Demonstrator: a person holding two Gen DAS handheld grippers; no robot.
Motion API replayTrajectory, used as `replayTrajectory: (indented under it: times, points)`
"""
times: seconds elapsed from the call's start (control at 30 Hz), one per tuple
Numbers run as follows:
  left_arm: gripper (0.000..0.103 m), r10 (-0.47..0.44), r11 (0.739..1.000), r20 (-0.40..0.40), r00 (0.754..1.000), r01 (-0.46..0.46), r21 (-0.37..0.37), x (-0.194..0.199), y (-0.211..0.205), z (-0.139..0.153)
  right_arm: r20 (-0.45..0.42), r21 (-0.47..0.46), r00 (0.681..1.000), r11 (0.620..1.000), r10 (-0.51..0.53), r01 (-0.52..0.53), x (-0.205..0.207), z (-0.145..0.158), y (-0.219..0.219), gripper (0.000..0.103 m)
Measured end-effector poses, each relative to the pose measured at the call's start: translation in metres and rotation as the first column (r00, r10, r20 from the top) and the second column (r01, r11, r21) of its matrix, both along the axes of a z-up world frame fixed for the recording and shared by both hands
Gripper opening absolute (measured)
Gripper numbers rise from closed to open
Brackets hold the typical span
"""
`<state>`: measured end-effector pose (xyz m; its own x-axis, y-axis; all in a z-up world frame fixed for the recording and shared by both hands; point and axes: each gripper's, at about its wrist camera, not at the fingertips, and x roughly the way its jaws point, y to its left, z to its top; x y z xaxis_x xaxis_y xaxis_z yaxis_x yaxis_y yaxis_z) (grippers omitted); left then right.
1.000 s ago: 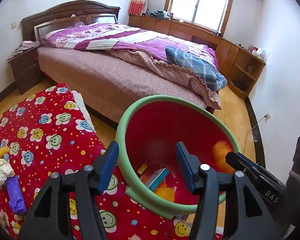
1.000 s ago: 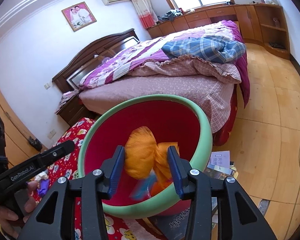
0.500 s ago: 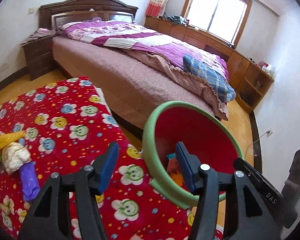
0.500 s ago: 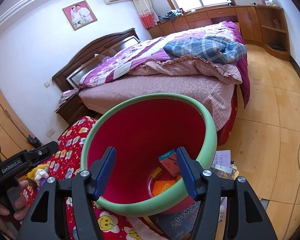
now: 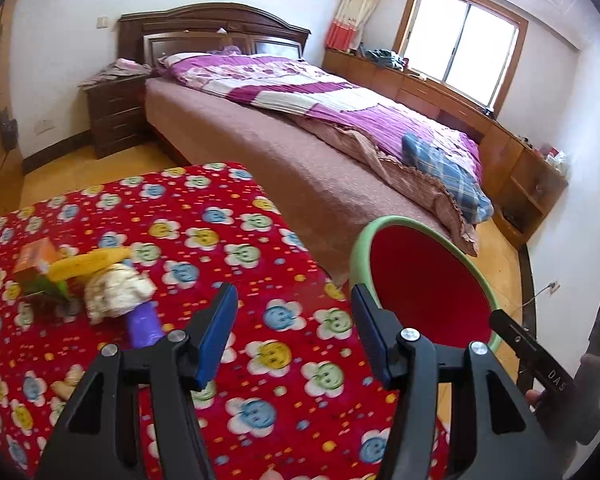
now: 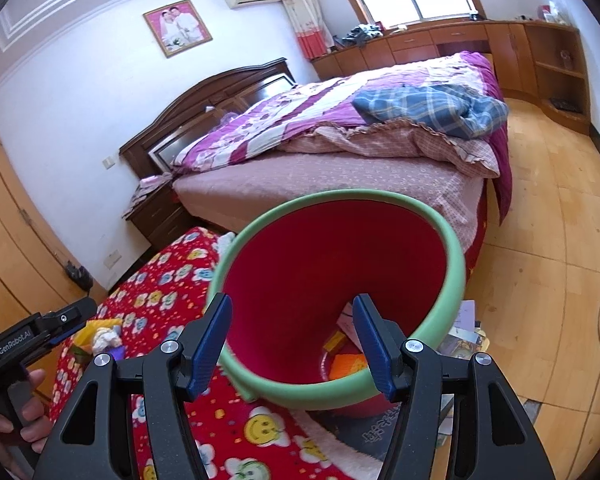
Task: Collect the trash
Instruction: 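Reach the left tool to the orange-brown tea box and grasp it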
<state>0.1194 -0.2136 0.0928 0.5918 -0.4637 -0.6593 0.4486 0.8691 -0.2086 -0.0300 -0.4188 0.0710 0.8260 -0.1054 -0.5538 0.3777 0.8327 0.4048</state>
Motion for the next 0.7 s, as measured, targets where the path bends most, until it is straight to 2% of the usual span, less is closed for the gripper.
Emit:
replayTrajectory:
  times: [0.27,0.43,0.5,0.57,0.7]
  points:
    - [0.059,0.084,0.996,0.051,0.995,-0.085,0.023,-0.005,0.053,0.011,0.004,-0.014,0.999,0.999,0.051,-0.051,0.005,0.011,0.025,0.064]
    - [0.059,0.169,0.985,0.041,0.985,-0.170,0.006,0.004,0.097,0.010,-0.003,-0.015,0.996,0.996,0.089,-0.089,0.013,0.016,0.042,0.064]
    - [0.062,0.204,0.979,0.034,0.978,-0.204,-0.003,0.009,0.116,0.007,-0.006,-0.018,0.994,0.994,0.105,-0.105,0.017,0.017,0.049,0.064]
    - [0.072,0.237,0.971,0.034,0.971,-0.238,0.001,0.016,0.131,0.005,-0.011,-0.027,0.993,0.993,0.117,-0.117,0.022,0.018,0.054,0.064]
    - [0.073,0.285,0.958,0.030,0.958,-0.286,0.034,0.030,0.159,-0.004,-0.027,-0.031,0.990,0.990,0.138,-0.139,0.033,0.015,0.065,0.064]
